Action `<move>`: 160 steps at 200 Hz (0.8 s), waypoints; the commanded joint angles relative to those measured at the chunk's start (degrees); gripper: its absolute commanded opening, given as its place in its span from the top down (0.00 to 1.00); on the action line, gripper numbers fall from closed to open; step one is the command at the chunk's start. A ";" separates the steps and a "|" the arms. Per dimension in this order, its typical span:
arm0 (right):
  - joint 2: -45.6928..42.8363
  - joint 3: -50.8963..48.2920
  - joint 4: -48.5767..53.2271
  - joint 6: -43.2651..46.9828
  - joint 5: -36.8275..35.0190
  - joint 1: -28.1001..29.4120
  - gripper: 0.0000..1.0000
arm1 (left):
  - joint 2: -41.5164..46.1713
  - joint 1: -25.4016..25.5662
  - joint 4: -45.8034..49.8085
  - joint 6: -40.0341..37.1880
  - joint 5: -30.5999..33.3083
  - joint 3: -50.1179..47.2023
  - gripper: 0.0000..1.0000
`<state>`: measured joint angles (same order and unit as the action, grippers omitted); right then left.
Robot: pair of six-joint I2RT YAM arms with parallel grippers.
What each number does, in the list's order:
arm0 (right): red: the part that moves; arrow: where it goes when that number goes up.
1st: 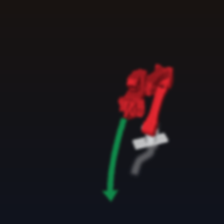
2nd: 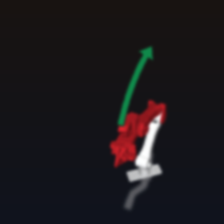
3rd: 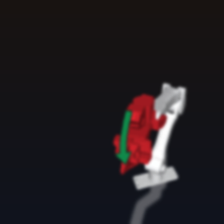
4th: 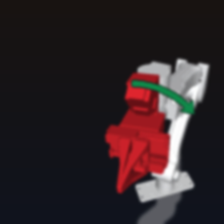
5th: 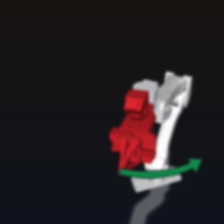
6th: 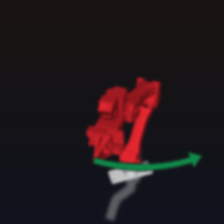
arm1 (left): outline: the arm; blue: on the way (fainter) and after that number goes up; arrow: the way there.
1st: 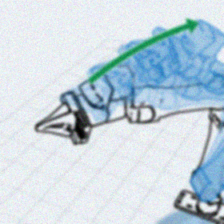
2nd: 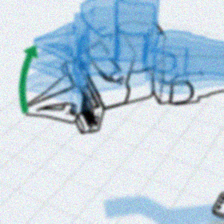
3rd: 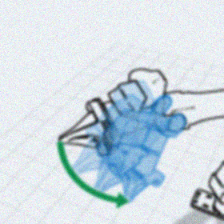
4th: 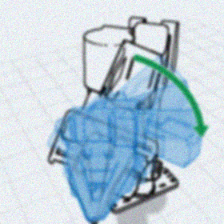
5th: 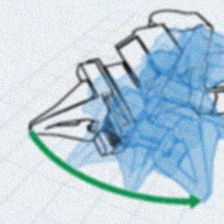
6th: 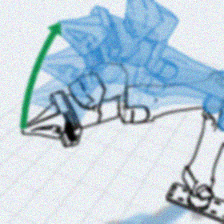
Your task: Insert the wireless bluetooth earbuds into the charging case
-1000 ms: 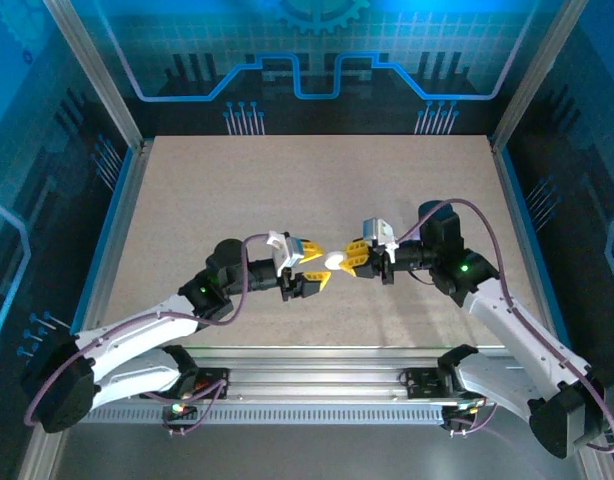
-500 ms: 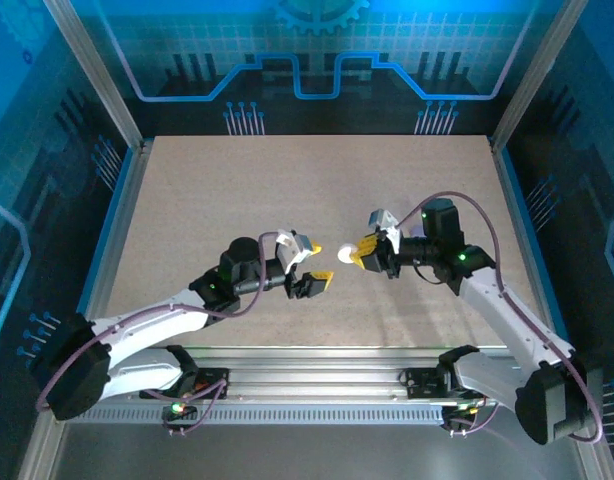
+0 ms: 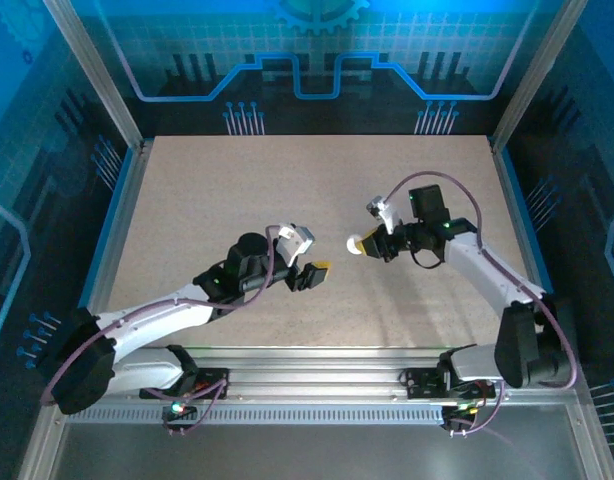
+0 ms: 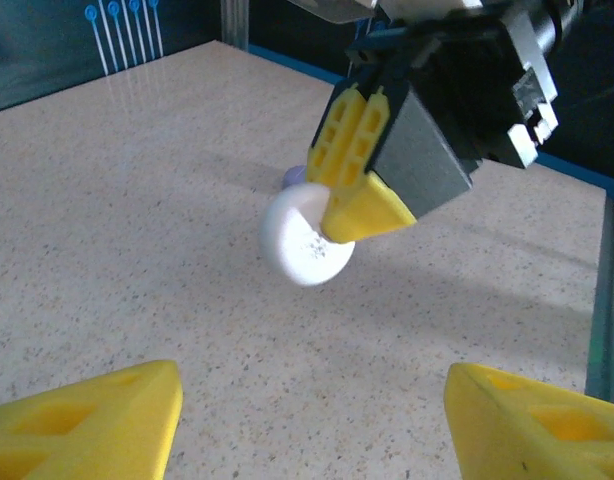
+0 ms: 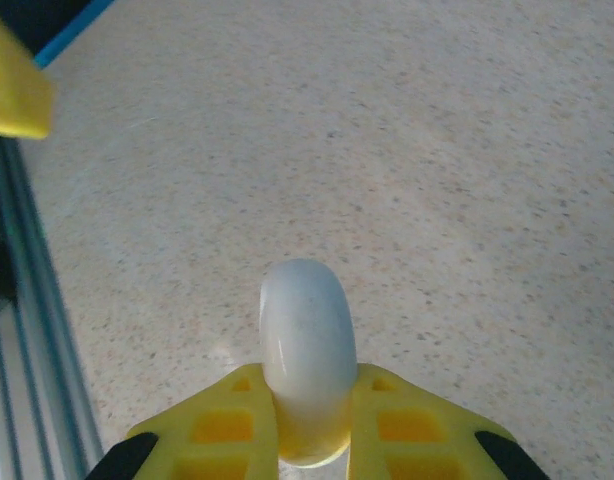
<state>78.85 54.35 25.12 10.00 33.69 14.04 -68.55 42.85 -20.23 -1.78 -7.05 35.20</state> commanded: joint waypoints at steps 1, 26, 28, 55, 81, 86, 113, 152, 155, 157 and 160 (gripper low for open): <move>4.96 4.48 4.21 -3.50 -4.36 -1.20 0.90 | -0.78 -0.24 2.80 1.28 2.85 2.63 0.30; 11.72 9.66 7.48 -4.08 -7.03 -1.60 0.90 | -1.23 -0.31 4.66 2.12 4.21 3.89 0.30; 12.28 10.13 7.90 -4.10 -7.18 -1.68 0.90 | -1.23 -0.27 4.71 2.20 4.23 3.90 0.30; 19.80 16.66 13.07 -5.50 -8.73 -3.24 0.90 | -1.41 -0.23 5.67 2.92 5.09 4.39 0.30; 24.60 20.68 15.48 -6.28 -8.47 -5.12 0.90 | -1.41 -0.20 6.98 2.75 5.77 5.11 0.30; 25.36 21.38 15.91 -6.42 -8.59 -5.61 0.90 | -1.41 -0.18 7.18 2.75 5.87 5.21 0.30; 29.47 24.98 19.65 -6.16 -9.49 -7.80 0.89 | -2.32 -0.16 7.30 2.83 5.94 5.77 0.30; 33.39 27.93 22.95 -5.57 -8.04 -11.14 0.88 | -4.64 -0.18 7.32 3.18 5.31 7.38 0.31; 33.74 28.17 23.26 -5.45 -7.86 -11.23 0.88 | -4.84 -0.15 7.33 3.19 5.29 7.53 0.31; 33.96 28.36 23.42 -5.39 -7.79 -11.36 0.88 | -5.01 -0.14 7.31 3.23 5.23 7.52 0.31; 34.14 28.54 23.61 -5.28 -7.77 -11.52 0.88 | -5.20 -0.11 7.31 3.27 5.21 7.69 0.31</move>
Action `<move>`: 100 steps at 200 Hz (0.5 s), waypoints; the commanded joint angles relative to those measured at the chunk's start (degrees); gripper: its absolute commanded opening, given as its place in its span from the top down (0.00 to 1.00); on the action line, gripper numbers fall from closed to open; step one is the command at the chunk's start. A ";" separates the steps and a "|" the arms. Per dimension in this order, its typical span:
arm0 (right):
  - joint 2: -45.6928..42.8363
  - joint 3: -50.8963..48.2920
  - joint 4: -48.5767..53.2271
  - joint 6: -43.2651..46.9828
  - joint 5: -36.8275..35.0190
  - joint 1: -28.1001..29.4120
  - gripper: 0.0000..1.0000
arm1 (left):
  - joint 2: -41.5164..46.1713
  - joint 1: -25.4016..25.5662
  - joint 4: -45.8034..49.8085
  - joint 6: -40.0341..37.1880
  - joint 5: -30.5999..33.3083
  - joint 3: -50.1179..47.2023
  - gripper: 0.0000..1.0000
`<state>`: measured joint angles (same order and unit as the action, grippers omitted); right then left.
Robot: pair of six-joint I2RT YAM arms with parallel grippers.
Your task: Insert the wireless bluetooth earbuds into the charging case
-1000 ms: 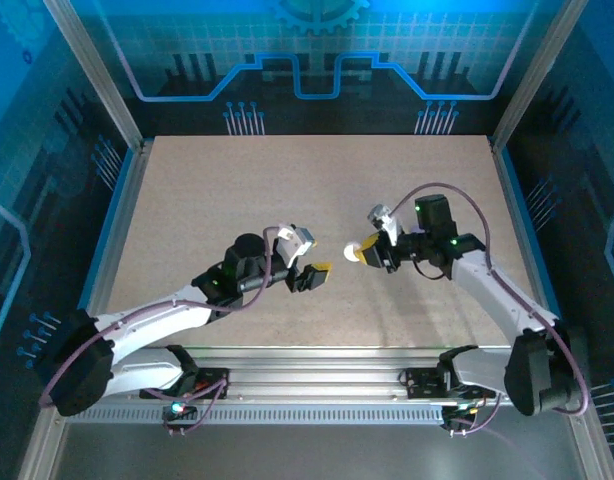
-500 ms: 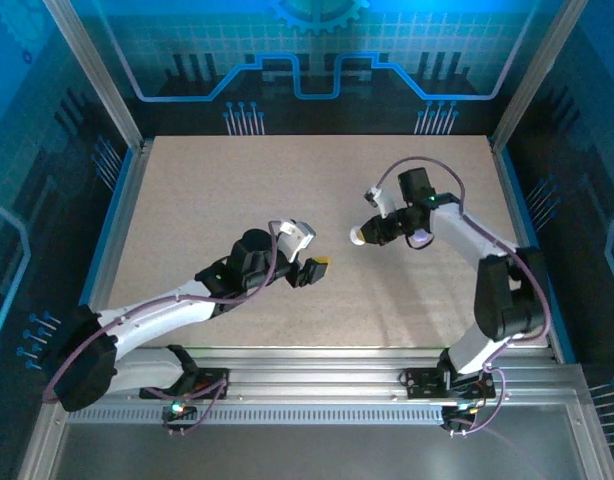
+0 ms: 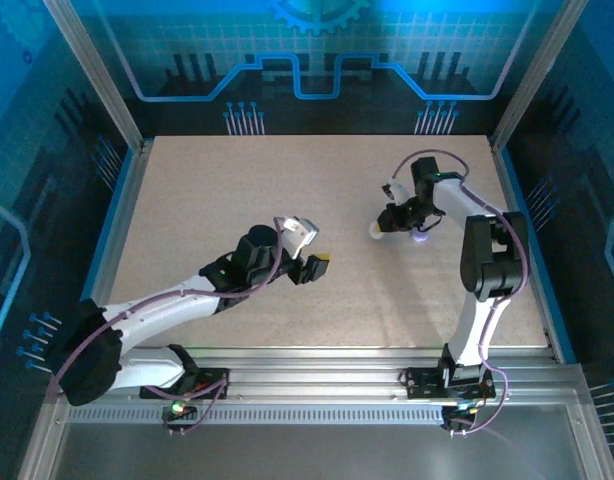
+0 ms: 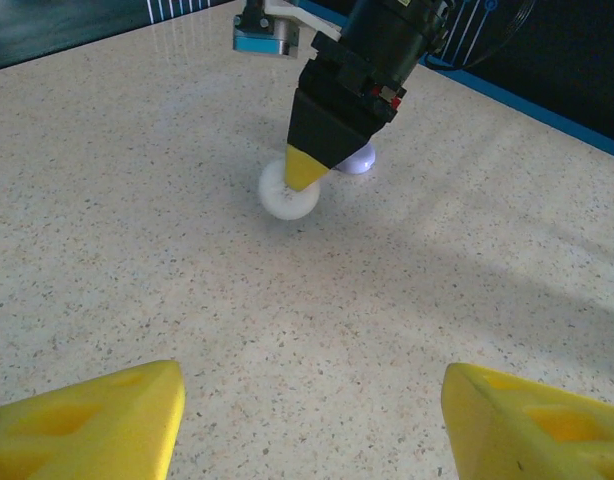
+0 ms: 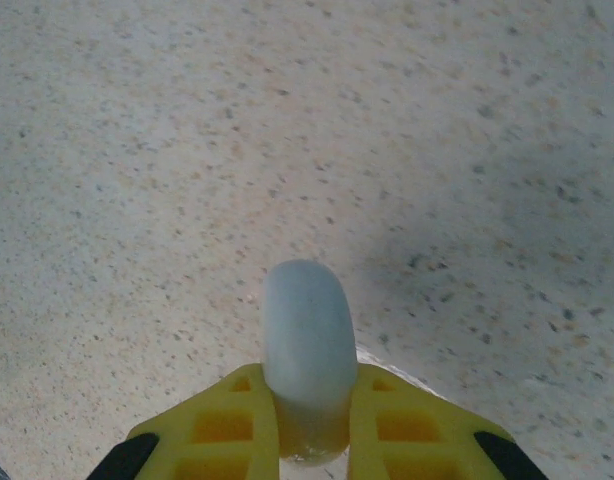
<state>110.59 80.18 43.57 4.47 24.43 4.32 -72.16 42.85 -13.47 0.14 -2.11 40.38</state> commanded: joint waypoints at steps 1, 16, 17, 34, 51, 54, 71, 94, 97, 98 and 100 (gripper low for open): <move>2.51 2.79 5.23 0.31 1.50 -1.83 0.88 | -1.63 -0.12 0.56 1.35 0.26 2.51 0.31; 3.85 3.82 6.26 0.84 1.41 -2.35 0.88 | -2.51 -0.14 0.39 1.44 0.02 3.12 0.31; 3.94 3.88 6.35 0.91 1.46 -2.41 0.88 | -2.57 -0.14 0.38 1.44 0.01 3.17 0.31; 5.35 5.29 7.72 1.39 2.09 -2.97 0.88 | -3.40 0.01 0.38 1.69 -0.27 3.95 0.31; 6.25 6.26 8.73 1.77 2.70 -3.55 0.88 | -4.10 0.11 0.21 1.94 -0.65 4.37 0.31; 6.41 6.45 8.84 1.81 2.73 -3.65 0.87 | -4.12 0.05 0.20 1.96 -0.70 4.43 0.31; 7.38 7.49 9.78 2.09 1.87 -4.00 0.87 | -4.52 0.17 -0.01 2.06 -0.79 4.66 0.31; 8.64 8.42 10.98 2.50 1.21 -4.48 0.85 | -5.02 0.24 -0.24 2.14 -0.79 4.72 0.31; 8.80 8.58 11.08 2.48 1.04 -4.54 0.84 | -5.09 0.30 -0.23 2.14 -0.79 4.74 0.31; 8.87 8.58 11.13 2.47 0.96 -4.56 0.84 | -5.09 0.30 -0.23 2.14 -0.79 4.77 0.31; 8.97 8.70 11.17 2.47 0.84 -4.57 0.84 | -5.16 0.30 -0.19 2.14 -0.86 4.79 0.31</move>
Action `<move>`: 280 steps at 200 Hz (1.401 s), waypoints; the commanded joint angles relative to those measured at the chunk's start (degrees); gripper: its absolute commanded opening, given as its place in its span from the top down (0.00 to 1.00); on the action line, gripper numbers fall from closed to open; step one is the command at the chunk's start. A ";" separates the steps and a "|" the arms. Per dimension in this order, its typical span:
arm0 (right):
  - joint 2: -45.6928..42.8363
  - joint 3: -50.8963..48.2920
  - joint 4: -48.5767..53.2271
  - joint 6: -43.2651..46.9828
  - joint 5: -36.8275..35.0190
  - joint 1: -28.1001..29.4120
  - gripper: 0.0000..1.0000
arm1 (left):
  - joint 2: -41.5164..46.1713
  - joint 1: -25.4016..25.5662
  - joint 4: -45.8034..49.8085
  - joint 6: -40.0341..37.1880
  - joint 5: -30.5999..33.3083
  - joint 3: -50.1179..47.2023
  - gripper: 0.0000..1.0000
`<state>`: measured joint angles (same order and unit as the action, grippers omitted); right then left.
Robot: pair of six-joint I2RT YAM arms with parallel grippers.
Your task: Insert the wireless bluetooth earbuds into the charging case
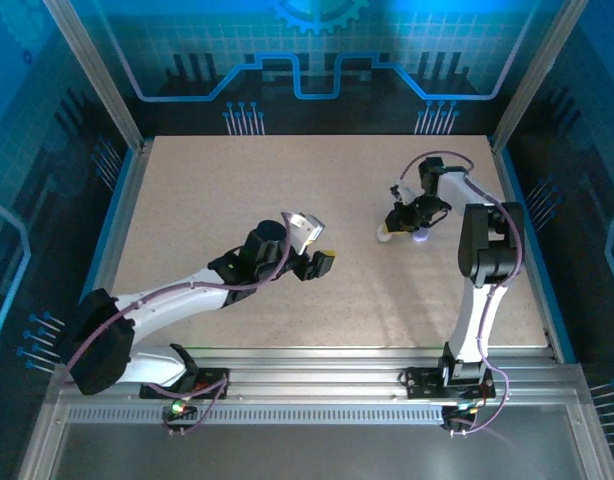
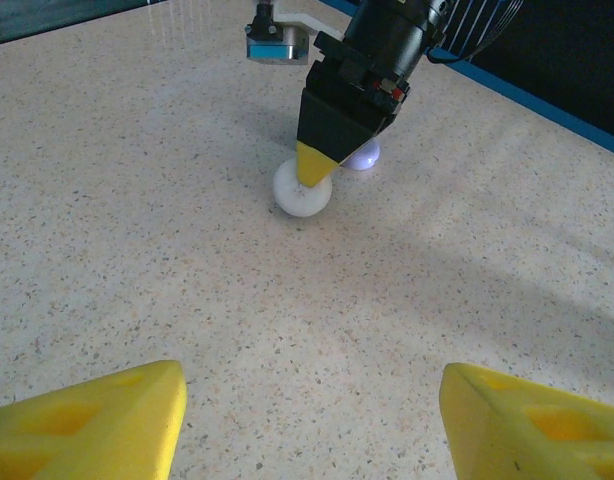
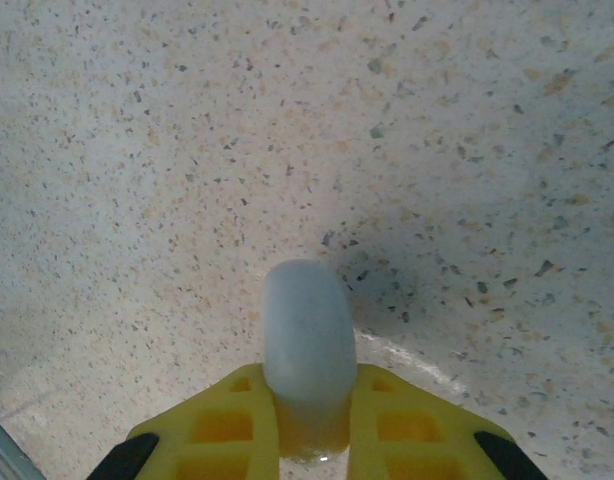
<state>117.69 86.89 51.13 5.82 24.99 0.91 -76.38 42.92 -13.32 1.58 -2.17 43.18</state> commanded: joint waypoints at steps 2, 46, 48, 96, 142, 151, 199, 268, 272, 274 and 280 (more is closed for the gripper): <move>1.96 2.04 3.66 1.12 0.18 -1.24 0.83 | -0.96 0.22 -0.38 0.70 -0.74 2.00 0.31; 3.90 3.61 4.58 1.22 -0.53 -2.48 0.78 | -0.56 0.17 -0.03 0.28 -0.40 2.09 0.31; 3.98 3.71 4.59 1.26 -0.55 -2.55 0.78 | -0.53 0.20 -0.03 0.27 -0.34 2.09 0.31; 5.27 5.47 4.76 0.44 -2.16 -2.93 0.69 | -0.26 0.23 0.14 -0.01 0.07 1.82 0.31; 5.05 7.03 4.85 -0.67 -5.09 -2.93 0.52 | 0.66 0.19 0.84 -0.61 0.94 1.78 0.31; 4.84 7.44 4.83 -0.94 -5.70 -2.92 0.51 | 0.89 0.22 0.99 -0.79 1.19 1.84 0.31; 1.92 10.88 5.93 -1.88 -7.14 -2.88 0.49 | 3.08 -0.19 3.73 -2.14 4.56 2.85 0.29; -21.72 -7.53 -17.95 -7.07 -10.30 -3.00 0.45 | 10.11 -14.58 10.42 0.46 19.77 3.81 0.02; -23.09 -9.64 -20.46 -7.69 -10.55 -2.99 0.41 | 10.46 -15.79 10.29 0.86 20.91 3.34 0.01; -23.70 -10.69 -21.62 -8.01 -10.62 -3.01 0.38 | 10.64 -16.42 10.19 1.05 21.43 3.19 0.01; -25.37 -13.59 -25.02 -8.72 -10.84 -3.02 0.29 | 11.25 -17.94 9.29 1.42 23.99 2.39 0.01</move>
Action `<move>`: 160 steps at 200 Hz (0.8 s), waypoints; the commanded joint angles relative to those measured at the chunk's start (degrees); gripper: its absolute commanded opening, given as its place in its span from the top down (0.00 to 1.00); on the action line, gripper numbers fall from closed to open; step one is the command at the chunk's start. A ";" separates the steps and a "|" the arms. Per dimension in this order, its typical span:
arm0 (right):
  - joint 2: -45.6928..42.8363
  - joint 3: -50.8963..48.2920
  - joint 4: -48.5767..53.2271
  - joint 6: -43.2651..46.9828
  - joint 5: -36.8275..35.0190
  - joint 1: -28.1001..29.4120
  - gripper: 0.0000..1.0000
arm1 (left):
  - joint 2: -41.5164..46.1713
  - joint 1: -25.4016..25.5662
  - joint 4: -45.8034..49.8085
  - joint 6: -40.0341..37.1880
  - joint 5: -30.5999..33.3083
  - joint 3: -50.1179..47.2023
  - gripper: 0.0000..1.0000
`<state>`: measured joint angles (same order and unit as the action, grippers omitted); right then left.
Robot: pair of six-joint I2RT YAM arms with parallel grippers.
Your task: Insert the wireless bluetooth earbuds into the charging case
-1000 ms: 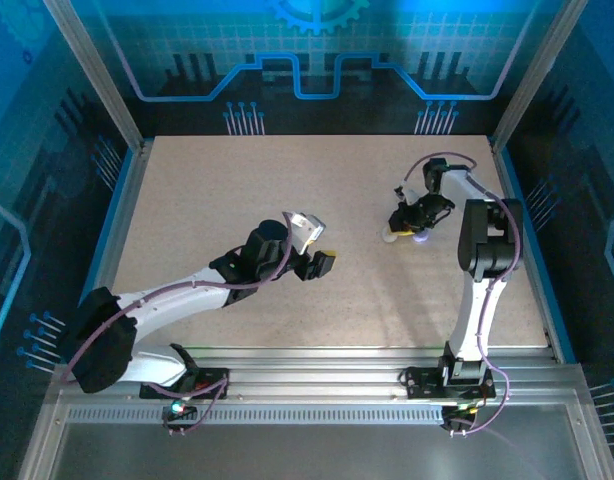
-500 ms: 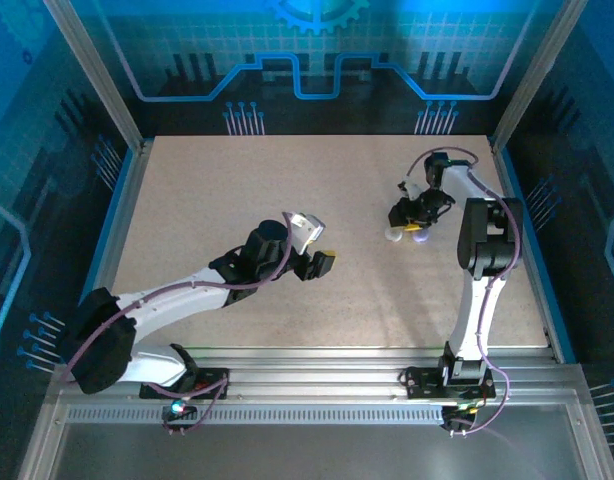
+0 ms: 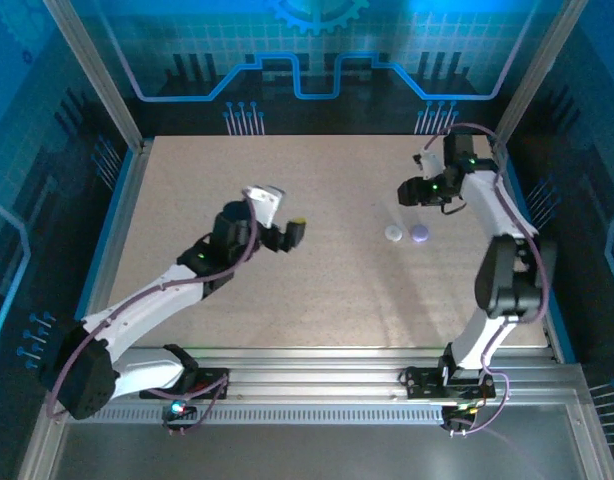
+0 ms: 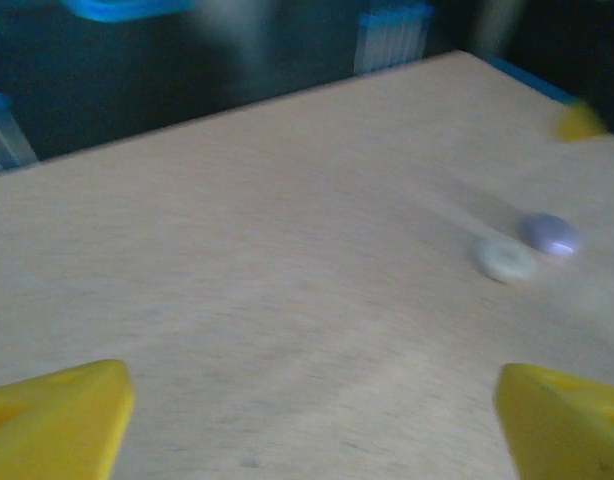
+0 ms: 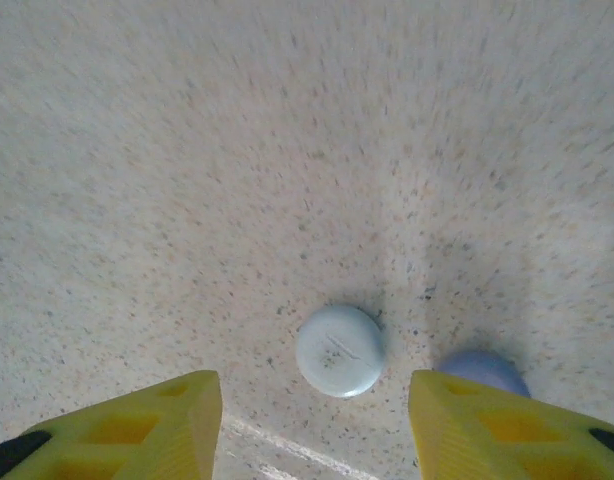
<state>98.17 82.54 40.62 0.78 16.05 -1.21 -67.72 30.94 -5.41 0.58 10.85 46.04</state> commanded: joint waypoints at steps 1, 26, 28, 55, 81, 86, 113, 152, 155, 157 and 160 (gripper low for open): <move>-6.13 -9.77 -15.08 -3.76 -1.90 -0.90 0.27 | 2.68 -6.23 1.11 2.46 11.44 -0.63 0.01; -11.80 -20.80 -26.95 -5.06 -3.84 -0.81 0.00 | 4.85 -11.86 -5.00 2.90 21.09 -6.11 0.01; -12.24 -21.64 -27.87 -5.08 -4.19 -0.81 0.00 | 4.92 -12.33 -5.21 3.02 22.01 -6.55 0.01; -17.92 -33.21 -39.70 -5.18 -10.47 -0.28 0.00 | 4.76 -20.21 -11.15 5.83 26.21 -14.27 0.01; -20.82 -42.11 -49.23 -3.02 -13.15 0.29 0.00 | 1.96 -22.94 -25.34 5.58 25.00 -23.27 0.01; -21.14 -43.30 -50.55 -2.51 -13.36 0.33 0.00 | 0.90 -23.01 -28.41 5.08 25.06 -24.81 0.01; -21.53 -49.06 -58.14 -2.12 -13.14 0.80 0.00 | -7.35 -23.29 -43.31 2.66 23.66 -29.08 0.01; -21.61 -55.94 -70.46 0.78 -16.88 3.97 0.00 | -18.32 -21.48 -54.42 -4.56 17.04 -27.88 0.01; -21.50 -56.40 -71.90 1.01 -16.83 4.08 0.00 | -18.58 -21.45 -54.88 -4.87 16.83 -27.85 0.01; -21.41 -56.78 -73.07 1.19 -16.84 4.22 0.00 | -18.76 -21.43 -55.23 -5.08 16.83 -27.89 0.01; -21.24 -57.27 -74.54 1.34 -16.89 4.40 0.00 | -18.79 -21.44 -55.41 -5.10 16.82 -27.93 0.01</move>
<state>77.52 27.92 -19.88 -0.58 1.63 1.21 -85.01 8.49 -50.19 0.36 31.68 17.08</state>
